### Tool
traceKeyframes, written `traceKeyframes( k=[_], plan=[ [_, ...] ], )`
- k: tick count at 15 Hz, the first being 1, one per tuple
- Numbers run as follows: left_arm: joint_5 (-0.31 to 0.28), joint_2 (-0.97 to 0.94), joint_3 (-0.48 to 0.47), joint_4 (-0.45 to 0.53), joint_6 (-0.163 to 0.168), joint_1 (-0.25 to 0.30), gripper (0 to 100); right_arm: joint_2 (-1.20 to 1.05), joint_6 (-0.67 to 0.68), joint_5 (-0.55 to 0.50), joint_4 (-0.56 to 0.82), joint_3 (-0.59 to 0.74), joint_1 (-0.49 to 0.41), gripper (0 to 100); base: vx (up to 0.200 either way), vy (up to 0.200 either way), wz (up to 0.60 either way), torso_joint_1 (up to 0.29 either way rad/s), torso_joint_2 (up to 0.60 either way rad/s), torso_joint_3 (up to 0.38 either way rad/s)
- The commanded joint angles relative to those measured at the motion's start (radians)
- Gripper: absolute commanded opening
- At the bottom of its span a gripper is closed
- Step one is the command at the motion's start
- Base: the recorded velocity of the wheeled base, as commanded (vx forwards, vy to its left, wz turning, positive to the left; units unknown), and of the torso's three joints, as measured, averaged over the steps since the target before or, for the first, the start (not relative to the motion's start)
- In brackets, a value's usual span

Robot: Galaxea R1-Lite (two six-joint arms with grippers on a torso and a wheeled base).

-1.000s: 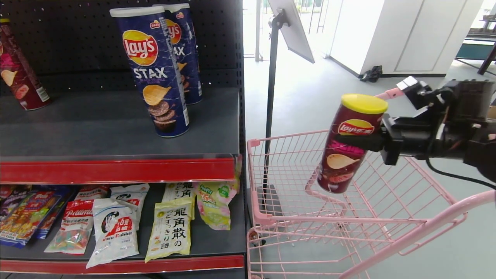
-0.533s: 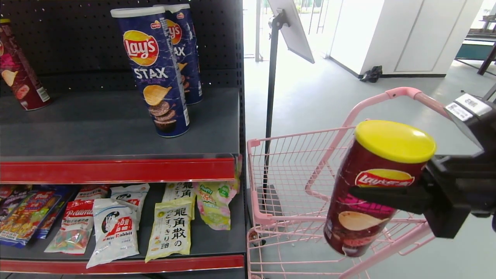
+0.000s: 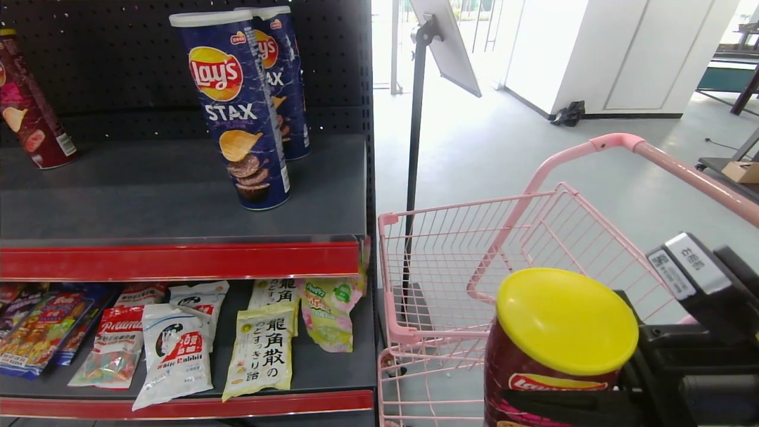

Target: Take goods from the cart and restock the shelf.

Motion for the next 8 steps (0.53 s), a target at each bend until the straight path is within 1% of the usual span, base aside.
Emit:
traceKeyframes(
  k=[1, 4, 6, 8],
  plan=[
    [0.0, 0.001, 0.0, 0.0, -0.001, 0.0, 100, 0.042, 0.0, -0.006, -0.002, -0.037, 0.016, 0, 0.0, 0.0, 0.0, 0.0, 0.0, 0.0],
    [0.0, 0.001, 0.0, 0.0, -0.001, 0.0, 100, 0.067, 0.002, -0.005, -0.002, -0.068, 0.016, 0, 0.0, 0.0, 0.0, 0.012, -0.03, -0.02],
    [0.0, 0.001, 0.0, 0.0, -0.001, 0.0, 100, 0.071, 0.002, -0.005, -0.002, -0.073, 0.016, 0, 0.0, 0.0, 0.0, 0.134, -0.36, -0.22],
    [0.0, 0.001, 0.0, 0.0, -0.001, 0.0, 100, 0.076, 0.002, -0.005, -0.004, -0.074, 0.016, 0, 0.0, 0.0, 0.0, 0.188, -0.5, -0.295]
  ],
)
